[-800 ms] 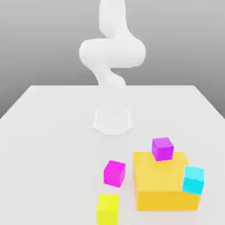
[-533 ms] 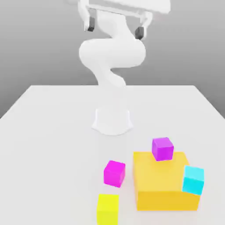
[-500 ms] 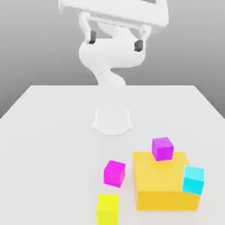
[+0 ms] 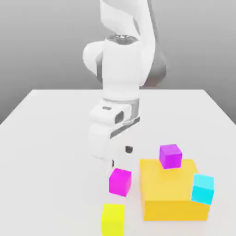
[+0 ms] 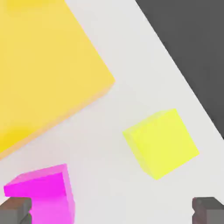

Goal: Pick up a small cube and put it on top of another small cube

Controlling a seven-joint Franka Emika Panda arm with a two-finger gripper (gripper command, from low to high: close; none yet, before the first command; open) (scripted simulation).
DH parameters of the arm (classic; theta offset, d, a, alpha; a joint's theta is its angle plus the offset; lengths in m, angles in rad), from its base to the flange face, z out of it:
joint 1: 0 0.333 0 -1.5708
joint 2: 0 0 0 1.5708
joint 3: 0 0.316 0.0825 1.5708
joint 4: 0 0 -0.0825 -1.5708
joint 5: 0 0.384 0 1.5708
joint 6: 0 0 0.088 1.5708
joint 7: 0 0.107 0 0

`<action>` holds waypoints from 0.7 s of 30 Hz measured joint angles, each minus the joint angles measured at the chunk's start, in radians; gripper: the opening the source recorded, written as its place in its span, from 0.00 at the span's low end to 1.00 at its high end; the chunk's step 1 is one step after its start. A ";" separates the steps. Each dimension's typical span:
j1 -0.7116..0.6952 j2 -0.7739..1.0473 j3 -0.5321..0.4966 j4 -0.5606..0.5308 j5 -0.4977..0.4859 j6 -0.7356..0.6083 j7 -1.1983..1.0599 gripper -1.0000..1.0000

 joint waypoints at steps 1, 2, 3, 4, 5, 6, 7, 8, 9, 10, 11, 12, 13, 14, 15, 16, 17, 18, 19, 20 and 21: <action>0.013 0.025 -0.009 -0.023 0.020 0.021 -0.056 0.50; 0.016 0.056 -0.006 -0.031 0.044 0.046 -0.093 0.50; 0.025 0.089 -0.002 -0.033 0.074 0.073 -0.124 0.50; 0.022 0.125 0.008 -0.030 0.110 0.102 -0.154 0.50; 0.017 0.161 0.025 -0.025 0.152 0.131 -0.185 0.50; -0.001 0.197 0.056 -0.020 0.194 0.160 -0.215 0.50; -0.025 0.233 0.091 -0.013 0.233 0.188 -0.244 0.50; -0.061 0.269 0.134 -0.007 0.261 0.218 -0.265 0.50; -0.095 0.305 0.172 -0.002 0.284 0.249 -0.283 0.50; -0.129 0.338 0.208 0.004 0.292 0.277 -0.291 0.00; -0.129 0.338 0.208 0.004 0.292 0.277 -0.291 0.00; -0.129 0.338 0.208 0.004 0.292 0.277 -0.291 0.00; -0.129 0.338 0.208 0.004 0.292 0.276 -0.291 0.00; -0.129 0.338 0.208 0.004 0.291 0.275 -0.291 0.00; -0.129 0.338 0.208 0.004 0.291 0.274 -0.291 0.00; -0.147 0.355 0.225 0.006 0.295 0.289 -0.295 0.00; -0.141 0.346 0.219 0.005 0.292 0.281 -0.292 0.00; -0.124 0.323 0.200 0.001 0.280 0.263 -0.281 0.00; -0.107 0.294 0.177 -0.004 0.256 0.239 -0.262 0.00; -0.095 0.261 0.156 -0.010 0.223 0.212 -0.238 0.00; -0.088 0.226 0.141 -0.016 0.189 0.183 -0.213 0.00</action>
